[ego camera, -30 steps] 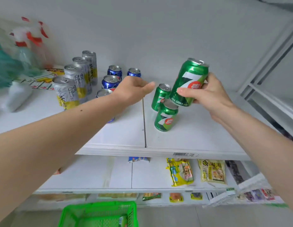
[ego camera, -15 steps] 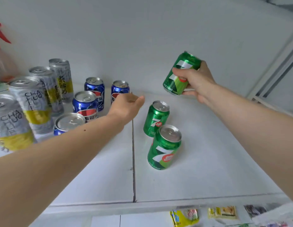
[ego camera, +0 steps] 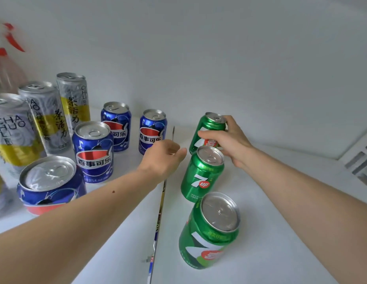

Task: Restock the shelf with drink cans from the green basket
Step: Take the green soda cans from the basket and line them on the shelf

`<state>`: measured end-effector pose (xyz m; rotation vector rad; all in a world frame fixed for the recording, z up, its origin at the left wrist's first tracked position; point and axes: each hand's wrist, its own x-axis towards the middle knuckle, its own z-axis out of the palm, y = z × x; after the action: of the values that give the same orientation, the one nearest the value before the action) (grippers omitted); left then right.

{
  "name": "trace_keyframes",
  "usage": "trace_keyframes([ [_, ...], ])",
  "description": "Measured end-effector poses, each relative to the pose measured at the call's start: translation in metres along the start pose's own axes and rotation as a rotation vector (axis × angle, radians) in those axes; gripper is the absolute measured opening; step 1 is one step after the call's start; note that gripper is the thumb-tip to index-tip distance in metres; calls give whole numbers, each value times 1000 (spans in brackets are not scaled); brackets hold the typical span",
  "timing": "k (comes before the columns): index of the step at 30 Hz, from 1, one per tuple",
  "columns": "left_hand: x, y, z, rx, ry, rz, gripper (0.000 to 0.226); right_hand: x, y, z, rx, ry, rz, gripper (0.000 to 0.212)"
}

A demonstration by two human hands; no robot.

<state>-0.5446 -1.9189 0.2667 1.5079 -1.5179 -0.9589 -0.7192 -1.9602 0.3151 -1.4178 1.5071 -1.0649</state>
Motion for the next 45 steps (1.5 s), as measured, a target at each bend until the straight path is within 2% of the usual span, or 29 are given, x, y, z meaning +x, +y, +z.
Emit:
trace_keyframes([
  [10, 6, -5, 2, 278, -45, 38, 49, 4, 23, 5, -7, -101, -20, 65],
  [15, 5, -6, 3, 316, -53, 40, 49, 3, 18, -1, 5, -145, 65, 61],
  [18, 4, -7, 2, 321, -47, 41, 48, 5, 7, -10, -61, -159, 89, 73],
  [20, 3, -7, 1, 314, -44, 38, 48, 7, 2, -14, -89, -166, 85, 65],
  [25, 3, -6, 2, 292, -40, 40, 46, 10, -1, -12, -102, -157, 10, 25],
  [29, 5, -4, 4, 276, -40, 32, 46, 15, -2, -10, -95, -159, -15, 20],
  [41, 5, -2, 7, 263, -40, 15, 47, 24, -1, -7, -107, -132, 34, 31],
  [45, 2, 0, 3, 264, -30, 24, 47, 19, -2, -7, -158, -106, 62, 51],
])
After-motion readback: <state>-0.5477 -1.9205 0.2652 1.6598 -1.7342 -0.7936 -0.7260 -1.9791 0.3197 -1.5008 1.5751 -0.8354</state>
